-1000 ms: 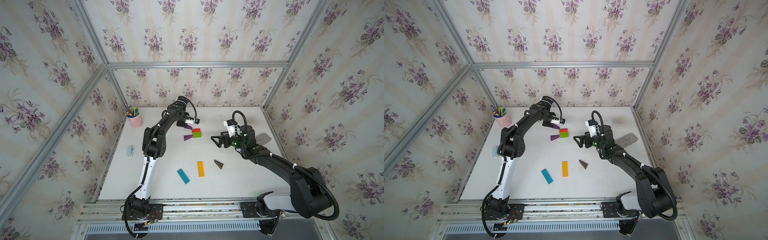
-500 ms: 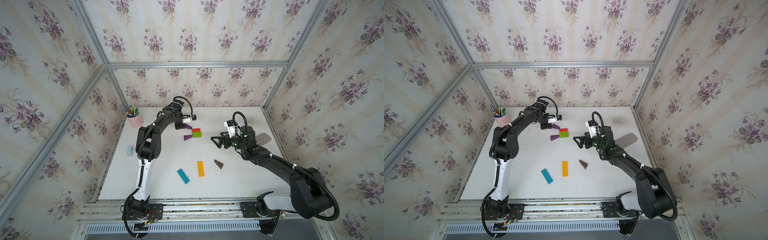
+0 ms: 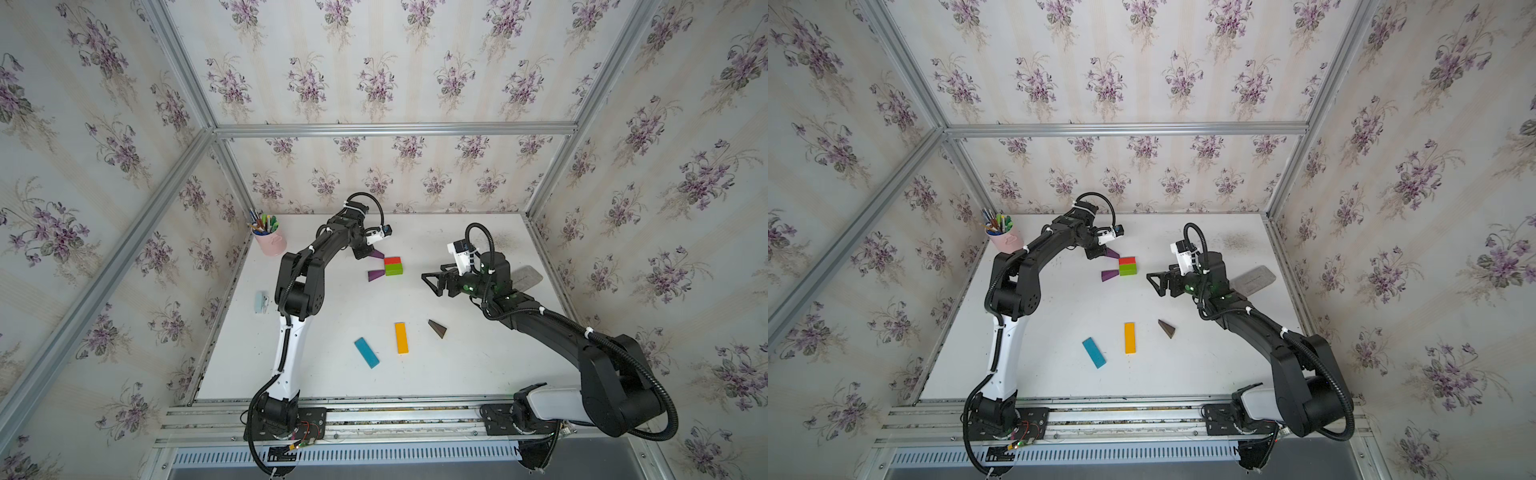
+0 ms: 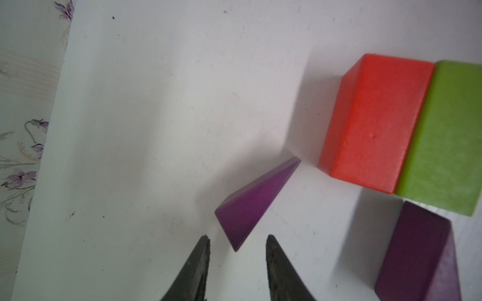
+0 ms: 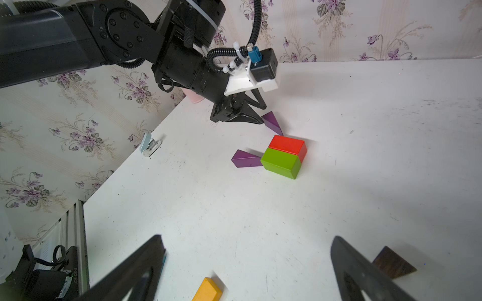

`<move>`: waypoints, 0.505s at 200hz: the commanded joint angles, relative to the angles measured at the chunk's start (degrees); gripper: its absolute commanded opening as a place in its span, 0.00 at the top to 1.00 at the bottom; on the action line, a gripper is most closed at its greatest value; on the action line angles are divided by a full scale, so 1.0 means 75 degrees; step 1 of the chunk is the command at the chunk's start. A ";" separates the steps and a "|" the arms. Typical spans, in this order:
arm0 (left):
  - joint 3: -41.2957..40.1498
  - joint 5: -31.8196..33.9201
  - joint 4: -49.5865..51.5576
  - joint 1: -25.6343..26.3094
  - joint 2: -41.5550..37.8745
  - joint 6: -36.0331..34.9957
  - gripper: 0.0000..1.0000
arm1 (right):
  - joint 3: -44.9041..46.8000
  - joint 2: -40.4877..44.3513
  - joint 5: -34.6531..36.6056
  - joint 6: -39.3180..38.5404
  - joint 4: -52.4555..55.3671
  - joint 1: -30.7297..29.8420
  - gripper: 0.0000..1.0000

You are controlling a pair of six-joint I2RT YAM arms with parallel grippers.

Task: Assemble a small pinwheel with building blocks
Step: Assemble the building block at the center of the board.

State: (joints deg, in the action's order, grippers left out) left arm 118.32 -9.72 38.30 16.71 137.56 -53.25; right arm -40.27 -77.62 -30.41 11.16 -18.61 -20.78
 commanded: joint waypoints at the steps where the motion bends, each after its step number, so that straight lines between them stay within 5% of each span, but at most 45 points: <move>1: 0.0027 -0.0094 -0.0023 -0.0005 -0.0001 0.0057 0.63 | -0.0077 -0.0044 -0.0029 -0.0035 -0.0113 0.0007 0.00; 101: 0.0086 0.0499 -0.0023 -0.0014 0.0202 -0.0071 0.65 | -0.0072 -0.0030 -0.0010 -0.0046 -0.0092 0.0004 0.01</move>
State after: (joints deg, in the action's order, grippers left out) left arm 118.43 -6.68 38.15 16.64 138.58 -53.08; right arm -40.60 -77.82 -30.41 11.14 -18.59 -20.78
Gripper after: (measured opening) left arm 0.351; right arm 0.996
